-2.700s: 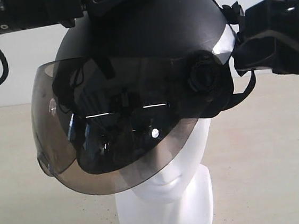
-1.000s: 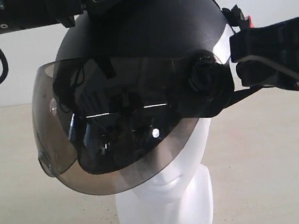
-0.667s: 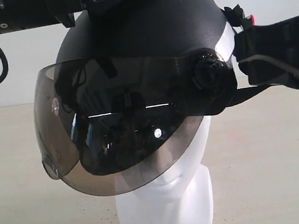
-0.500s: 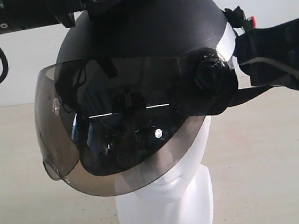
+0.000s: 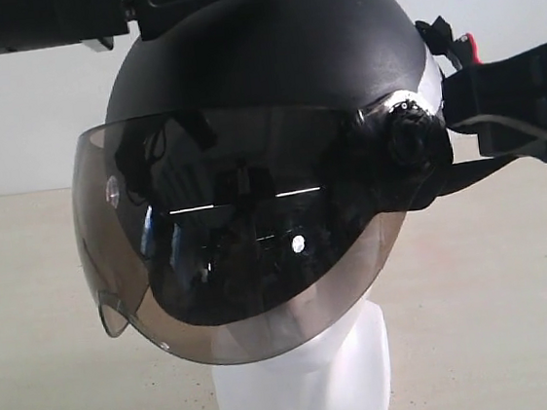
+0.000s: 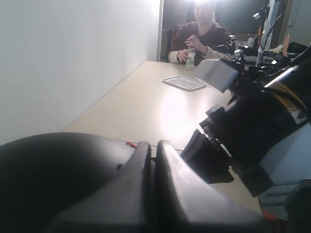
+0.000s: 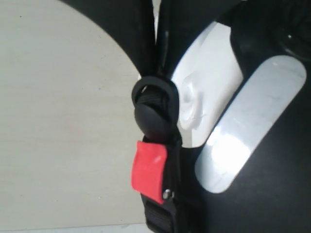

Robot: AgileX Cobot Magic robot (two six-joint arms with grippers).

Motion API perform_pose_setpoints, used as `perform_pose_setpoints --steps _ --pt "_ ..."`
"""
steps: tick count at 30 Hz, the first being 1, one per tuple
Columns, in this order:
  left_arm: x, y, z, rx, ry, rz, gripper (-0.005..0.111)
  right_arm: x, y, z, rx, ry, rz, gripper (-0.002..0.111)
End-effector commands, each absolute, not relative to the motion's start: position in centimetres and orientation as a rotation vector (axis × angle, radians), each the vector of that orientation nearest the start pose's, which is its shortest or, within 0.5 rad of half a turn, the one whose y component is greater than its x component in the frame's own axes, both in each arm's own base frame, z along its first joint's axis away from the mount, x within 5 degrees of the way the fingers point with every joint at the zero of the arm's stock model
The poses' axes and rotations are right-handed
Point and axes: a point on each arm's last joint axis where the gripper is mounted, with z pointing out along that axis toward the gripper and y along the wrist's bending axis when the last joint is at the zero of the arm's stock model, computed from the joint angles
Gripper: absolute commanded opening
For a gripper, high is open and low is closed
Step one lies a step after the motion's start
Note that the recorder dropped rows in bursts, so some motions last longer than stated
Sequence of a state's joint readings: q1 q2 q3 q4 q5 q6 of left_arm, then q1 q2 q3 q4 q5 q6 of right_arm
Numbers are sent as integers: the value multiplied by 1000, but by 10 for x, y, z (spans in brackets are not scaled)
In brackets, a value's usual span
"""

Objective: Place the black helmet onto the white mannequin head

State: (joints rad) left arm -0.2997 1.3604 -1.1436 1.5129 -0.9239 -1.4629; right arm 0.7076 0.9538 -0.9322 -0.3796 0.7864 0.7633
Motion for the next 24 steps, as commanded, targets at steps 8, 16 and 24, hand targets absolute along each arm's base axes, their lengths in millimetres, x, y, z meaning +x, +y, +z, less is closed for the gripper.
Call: perform_pose_setpoints --steps 8,16,24 --pt "243 -152 391 986 1469 -942 4 156 77 338 -55 2307 35 0" --pt "241 -152 391 988 1475 -978 4 157 76 339 -62 2293 7 0" --pt "230 -149 400 1015 1443 -952 4 157 74 339 -58 2290 -27 0"
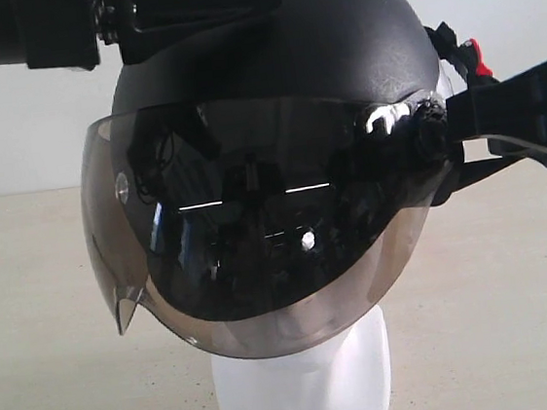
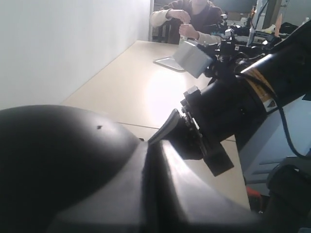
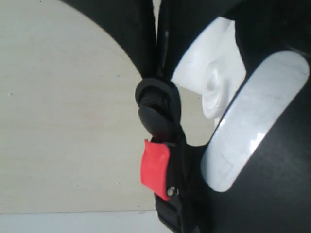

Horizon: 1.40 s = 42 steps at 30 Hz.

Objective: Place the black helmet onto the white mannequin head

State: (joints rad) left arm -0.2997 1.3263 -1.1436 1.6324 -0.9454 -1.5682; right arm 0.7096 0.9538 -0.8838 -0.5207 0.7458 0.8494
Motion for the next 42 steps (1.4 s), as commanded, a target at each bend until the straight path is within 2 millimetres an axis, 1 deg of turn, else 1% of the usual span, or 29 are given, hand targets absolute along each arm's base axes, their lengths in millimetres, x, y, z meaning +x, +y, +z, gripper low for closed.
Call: perform_pose_setpoints --steps 1,6,8,11,15,19,24,26,31,34,38,42 --pt "228 -148 402 1021 1439 -939 4 157 73 339 -47 2286 -31 0" --pt "226 -146 402 1019 1478 -908 4 158 69 340 -30 2272 -80 0" --pt "227 -146 399 1010 1494 -910 4 158 69 338 -31 2270 -84 0" --pt "227 -146 392 1008 1515 -919 4 159 69 330 -45 2273 -84 0" --pt "227 -145 387 1000 1539 -925 4 165 57 327 27 2281 -101 0" --pt "227 -145 387 994 1555 -932 4 170 57 328 -2 2246 -44 0" --pt "226 -145 381 991 1591 -940 4 174 48 328 21 2247 -77 0" --pt "225 -145 375 991 1609 -949 4 172 49 322 23 2273 -58 0" --pt "219 -156 364 1012 1635 -973 4 171 51 304 11 2302 -23 0" --pt "214 -163 361 1032 1633 -985 4 170 52 299 7 2309 -20 0" --pt "210 -169 361 1050 1625 -994 4 171 52 300 -3 2288 -17 0" --pt "212 -170 361 1024 1639 -985 4 174 55 303 -23 2250 22 0"
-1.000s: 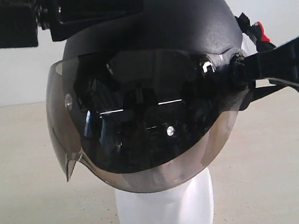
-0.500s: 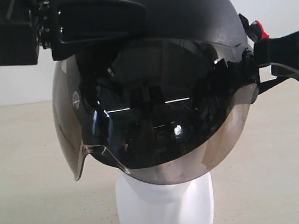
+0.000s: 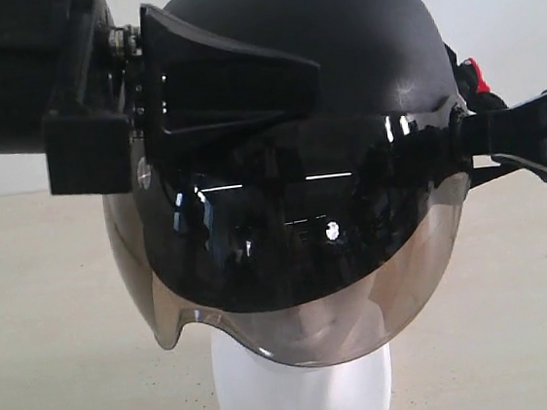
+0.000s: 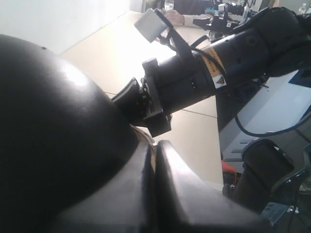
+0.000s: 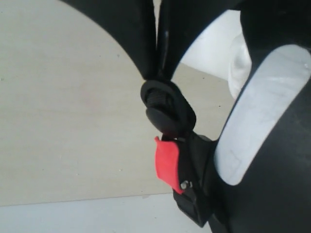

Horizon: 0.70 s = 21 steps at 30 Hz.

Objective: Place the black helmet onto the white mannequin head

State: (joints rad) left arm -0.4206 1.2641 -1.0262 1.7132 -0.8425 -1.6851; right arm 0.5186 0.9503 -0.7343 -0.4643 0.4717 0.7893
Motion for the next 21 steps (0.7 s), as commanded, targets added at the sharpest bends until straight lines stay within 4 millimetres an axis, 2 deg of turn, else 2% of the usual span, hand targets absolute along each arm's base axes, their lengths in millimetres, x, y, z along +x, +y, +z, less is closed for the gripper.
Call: perform_pose_setpoints --steps 1,10,21 --pt "212 -170 361 1024 1639 -985 4 174 55 303 -29 2244 18 0" --pt "212 -170 361 1011 1651 -998 4 180 44 305 43 2213 26 0" --pt "213 -169 361 1002 1653 -988 4 184 52 310 10 2147 145 0"
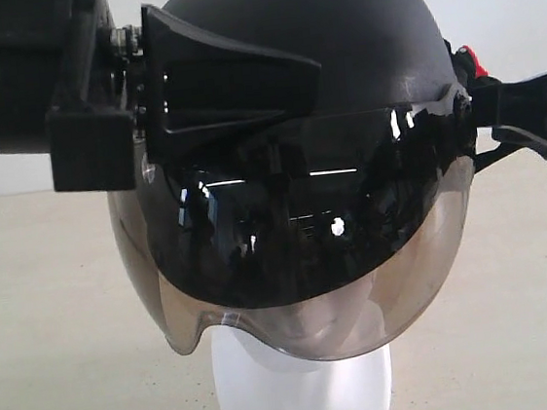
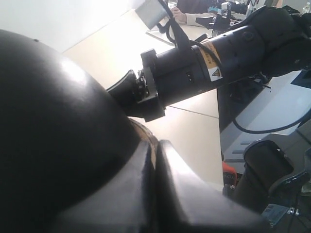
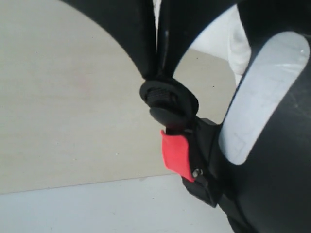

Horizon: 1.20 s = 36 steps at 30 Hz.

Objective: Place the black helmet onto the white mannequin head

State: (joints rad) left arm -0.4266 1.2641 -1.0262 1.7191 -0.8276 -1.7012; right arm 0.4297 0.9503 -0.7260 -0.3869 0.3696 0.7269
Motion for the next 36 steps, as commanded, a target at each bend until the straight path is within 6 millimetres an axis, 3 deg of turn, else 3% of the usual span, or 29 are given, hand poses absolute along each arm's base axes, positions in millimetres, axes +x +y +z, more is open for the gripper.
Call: perform_pose_setpoints --steps 1,12,20,29,36 --pt "214 -170 360 999 1659 -986 4 184 53 310 18 2147 161 0" --pt "219 -173 352 1001 1688 -1003 4 184 54 311 225 2137 291 0" --pt "213 -186 352 1014 1678 -988 4 188 58 320 341 2029 447 0" --pt "203 -196 352 1048 1675 -1040 4 191 51 320 422 1996 424 0" --pt "196 -203 336 1047 1721 -1016 4 197 45 314 462 2030 393 0"
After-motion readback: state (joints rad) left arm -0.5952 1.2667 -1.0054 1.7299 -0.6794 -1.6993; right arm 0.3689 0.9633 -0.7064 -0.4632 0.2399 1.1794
